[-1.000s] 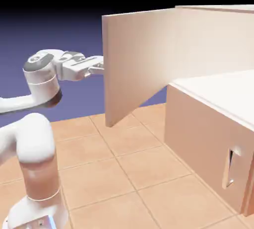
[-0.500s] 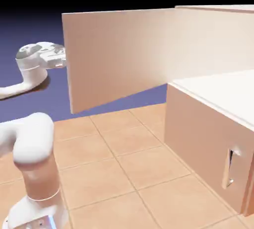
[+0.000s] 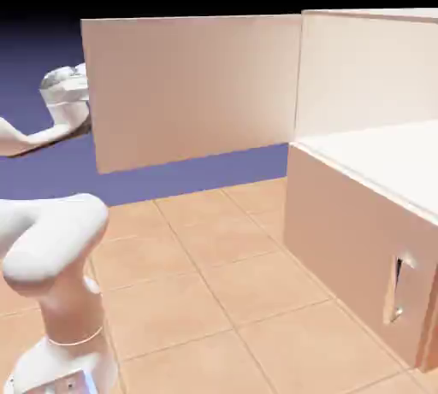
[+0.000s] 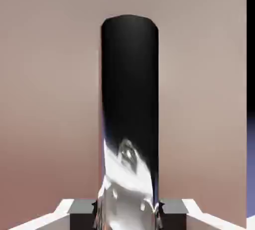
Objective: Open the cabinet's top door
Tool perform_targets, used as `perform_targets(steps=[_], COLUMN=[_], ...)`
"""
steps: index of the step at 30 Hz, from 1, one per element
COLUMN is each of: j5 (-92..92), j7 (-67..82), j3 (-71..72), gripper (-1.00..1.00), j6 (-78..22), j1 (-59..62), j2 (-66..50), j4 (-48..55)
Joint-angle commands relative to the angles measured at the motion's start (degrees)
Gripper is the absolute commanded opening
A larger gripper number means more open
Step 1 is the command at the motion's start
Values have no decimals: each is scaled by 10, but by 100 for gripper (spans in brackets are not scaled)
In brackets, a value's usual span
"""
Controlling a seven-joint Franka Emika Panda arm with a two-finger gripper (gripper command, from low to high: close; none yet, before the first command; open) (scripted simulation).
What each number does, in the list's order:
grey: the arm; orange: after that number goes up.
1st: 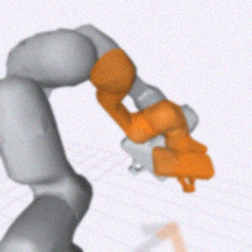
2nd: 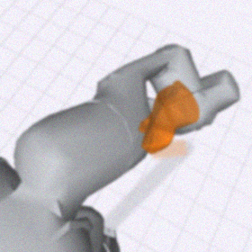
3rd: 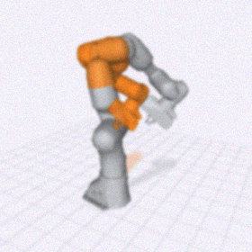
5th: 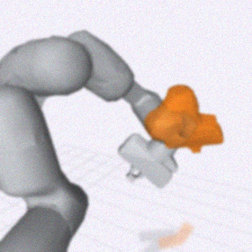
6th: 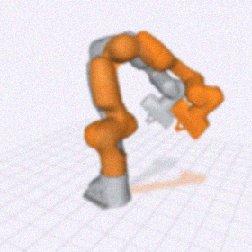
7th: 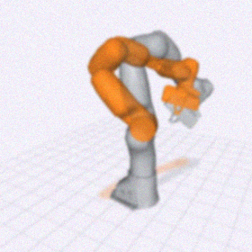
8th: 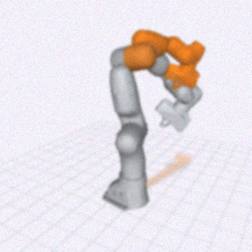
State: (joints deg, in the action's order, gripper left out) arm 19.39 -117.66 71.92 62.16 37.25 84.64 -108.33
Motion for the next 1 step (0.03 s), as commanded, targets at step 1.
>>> perform_targets(steps=[1], j5=[-1], j7=[4], j3=[3], gripper=[-100], j6=[-15], j1=[15], j2=[0], j4=[21])
